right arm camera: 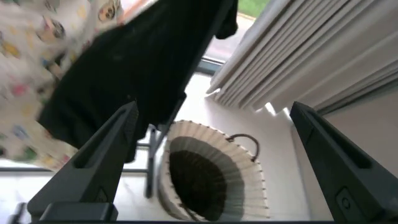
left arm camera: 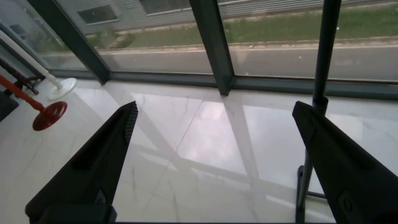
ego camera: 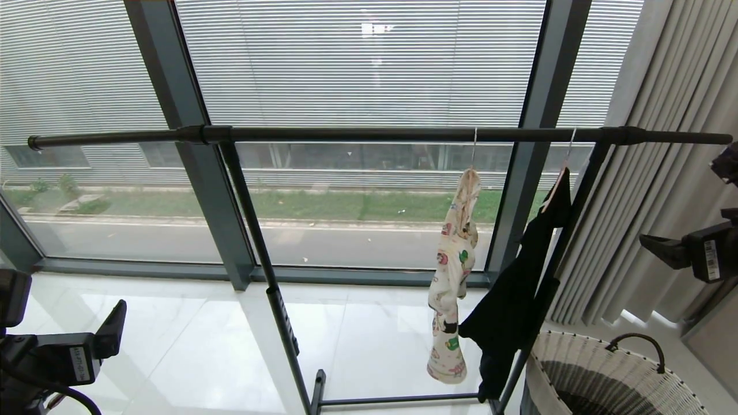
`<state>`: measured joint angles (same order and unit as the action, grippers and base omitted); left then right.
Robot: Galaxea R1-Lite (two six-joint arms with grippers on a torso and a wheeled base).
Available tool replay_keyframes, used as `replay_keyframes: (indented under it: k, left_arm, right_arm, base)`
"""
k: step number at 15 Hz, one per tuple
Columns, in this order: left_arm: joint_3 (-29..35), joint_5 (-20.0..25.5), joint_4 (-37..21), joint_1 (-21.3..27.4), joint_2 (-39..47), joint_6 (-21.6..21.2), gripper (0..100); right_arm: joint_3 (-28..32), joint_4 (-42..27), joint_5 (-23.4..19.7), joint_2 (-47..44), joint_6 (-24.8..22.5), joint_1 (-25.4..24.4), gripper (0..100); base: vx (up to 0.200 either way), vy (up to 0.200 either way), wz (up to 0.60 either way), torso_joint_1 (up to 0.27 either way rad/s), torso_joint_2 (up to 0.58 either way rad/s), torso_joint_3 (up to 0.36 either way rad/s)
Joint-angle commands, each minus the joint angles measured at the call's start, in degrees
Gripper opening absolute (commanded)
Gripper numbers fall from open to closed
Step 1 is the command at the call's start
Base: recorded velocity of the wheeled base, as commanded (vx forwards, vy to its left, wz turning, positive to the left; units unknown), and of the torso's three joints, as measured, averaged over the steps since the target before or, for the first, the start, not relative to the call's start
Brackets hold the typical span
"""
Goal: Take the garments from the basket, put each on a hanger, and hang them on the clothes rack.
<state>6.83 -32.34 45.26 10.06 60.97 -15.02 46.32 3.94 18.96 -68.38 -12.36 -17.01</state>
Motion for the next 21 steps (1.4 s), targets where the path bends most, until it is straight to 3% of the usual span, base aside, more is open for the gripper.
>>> replay_keyframes:
  k: [1, 12, 21]
  left_arm:
    - [0.1, 0.0, 0.0, 0.0, -0.5, 0.0, 100]
    - [0.1, 0.1, 0.0, 0.1, -0.7, -0.1, 100]
    - [-1.2, 0.1, 0.0, 0.0, -3.1, -0.1, 100]
  right_arm:
    - [-4.4, 2.8, -0.2, 3.3, -1.3, 0.8, 100]
    - [-7.7, 4.5, -0.1, 5.4, -3.2, 0.8, 100]
    - [-11.3, 4.4, -0.1, 9.8, -5.3, 0.8, 100]
  base:
    - [-0.200, 0.000, 0.00, -0.012, 0.00, 0.007]
    - [-0.200, 0.000, 0.00, 0.002, 0.00, 0.004]
    - [0.000, 0.000, 0.00, 0.000, 0.00, 0.000]
